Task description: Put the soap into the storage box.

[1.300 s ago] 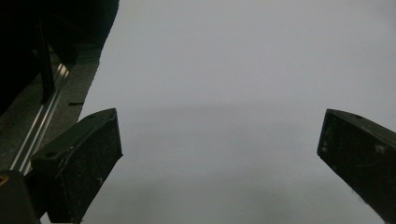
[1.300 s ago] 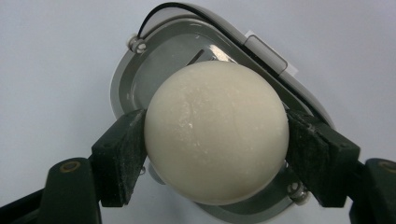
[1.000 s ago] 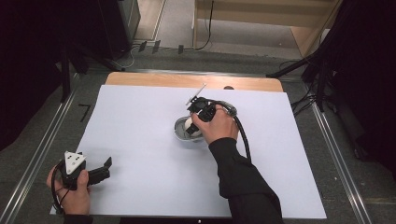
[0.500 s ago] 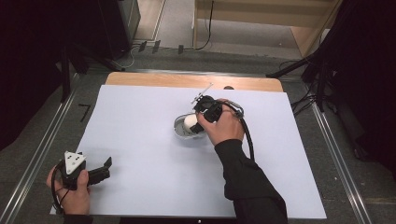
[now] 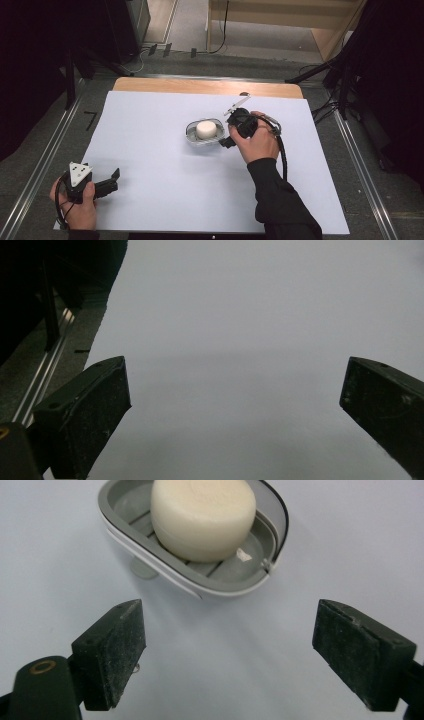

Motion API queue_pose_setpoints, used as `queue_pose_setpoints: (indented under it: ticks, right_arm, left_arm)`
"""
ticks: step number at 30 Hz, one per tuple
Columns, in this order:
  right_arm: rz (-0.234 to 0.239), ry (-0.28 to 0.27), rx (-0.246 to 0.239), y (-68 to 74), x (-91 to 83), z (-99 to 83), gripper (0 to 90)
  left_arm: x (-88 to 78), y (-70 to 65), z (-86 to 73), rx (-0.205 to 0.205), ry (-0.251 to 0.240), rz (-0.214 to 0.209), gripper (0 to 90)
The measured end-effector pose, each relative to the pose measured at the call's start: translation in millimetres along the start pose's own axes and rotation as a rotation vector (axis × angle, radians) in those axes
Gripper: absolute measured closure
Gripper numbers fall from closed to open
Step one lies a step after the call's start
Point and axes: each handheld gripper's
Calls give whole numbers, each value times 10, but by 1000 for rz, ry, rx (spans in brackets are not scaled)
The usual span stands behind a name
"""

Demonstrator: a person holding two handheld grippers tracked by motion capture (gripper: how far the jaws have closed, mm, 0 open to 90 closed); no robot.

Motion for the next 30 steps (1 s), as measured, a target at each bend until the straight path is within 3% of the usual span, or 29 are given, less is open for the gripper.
queue_pose_setpoints:
  ticks: [30]
  right_arm:
    - [-30, -34, 71, -260, -197, -887, 143]
  left_arm:
    - [-1, -4, -2, 2, -4, 2, 2]
Point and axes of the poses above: each handheld gripper's, and its own axes: x roughly forward along the jaws, z roughly out of its top, y roughly to its left, and after that the axes turned 3 degrees about z, right-handed
